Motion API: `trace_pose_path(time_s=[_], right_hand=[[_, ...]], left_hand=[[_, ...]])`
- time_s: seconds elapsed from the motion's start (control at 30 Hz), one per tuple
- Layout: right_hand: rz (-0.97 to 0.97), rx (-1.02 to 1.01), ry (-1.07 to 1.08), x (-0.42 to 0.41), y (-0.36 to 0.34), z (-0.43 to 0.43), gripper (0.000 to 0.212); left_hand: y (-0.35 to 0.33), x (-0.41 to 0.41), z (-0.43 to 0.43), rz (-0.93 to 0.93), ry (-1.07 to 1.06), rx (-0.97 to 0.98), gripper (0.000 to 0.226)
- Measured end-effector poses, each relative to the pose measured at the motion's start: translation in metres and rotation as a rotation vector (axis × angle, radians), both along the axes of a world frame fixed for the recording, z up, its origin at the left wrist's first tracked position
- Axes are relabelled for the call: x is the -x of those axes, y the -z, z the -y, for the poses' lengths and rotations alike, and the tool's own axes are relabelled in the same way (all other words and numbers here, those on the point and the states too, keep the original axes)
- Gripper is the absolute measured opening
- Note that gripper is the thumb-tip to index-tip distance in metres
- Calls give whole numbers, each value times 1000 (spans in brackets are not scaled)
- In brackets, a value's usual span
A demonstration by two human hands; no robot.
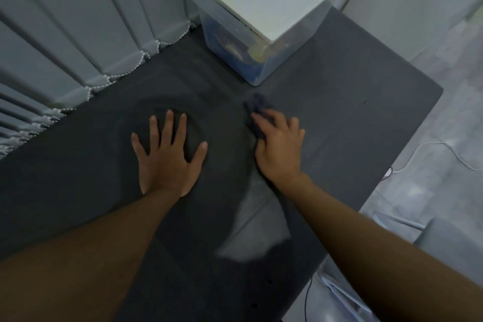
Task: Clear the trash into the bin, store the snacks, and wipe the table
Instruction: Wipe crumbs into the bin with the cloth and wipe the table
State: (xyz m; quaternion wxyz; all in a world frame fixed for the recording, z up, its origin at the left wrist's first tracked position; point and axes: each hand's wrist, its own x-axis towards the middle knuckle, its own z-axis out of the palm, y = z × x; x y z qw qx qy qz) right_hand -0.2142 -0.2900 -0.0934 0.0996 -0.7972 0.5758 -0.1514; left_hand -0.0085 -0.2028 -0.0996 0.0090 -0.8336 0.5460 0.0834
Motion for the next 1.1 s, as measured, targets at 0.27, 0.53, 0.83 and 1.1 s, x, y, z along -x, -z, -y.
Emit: trace_pose_path(time_s=[0.27, 0.53, 0.83, 1.1], right_hand=[[-115, 17, -325, 23, -4, -36, 53], [-13, -22, -433, -16, -4, -129, 45], [18, -29, -60, -19, -3, -180, 50], [-117, 47, -586, 4, -3, -230, 47]], left_hand=[[-11, -19, -14, -277, 64, 64, 71], [-5, -37, -106, -109, 177, 46, 62], [2, -48, -190, -64, 139, 49, 63], [5, -44, -192, -21, 138, 67, 62]])
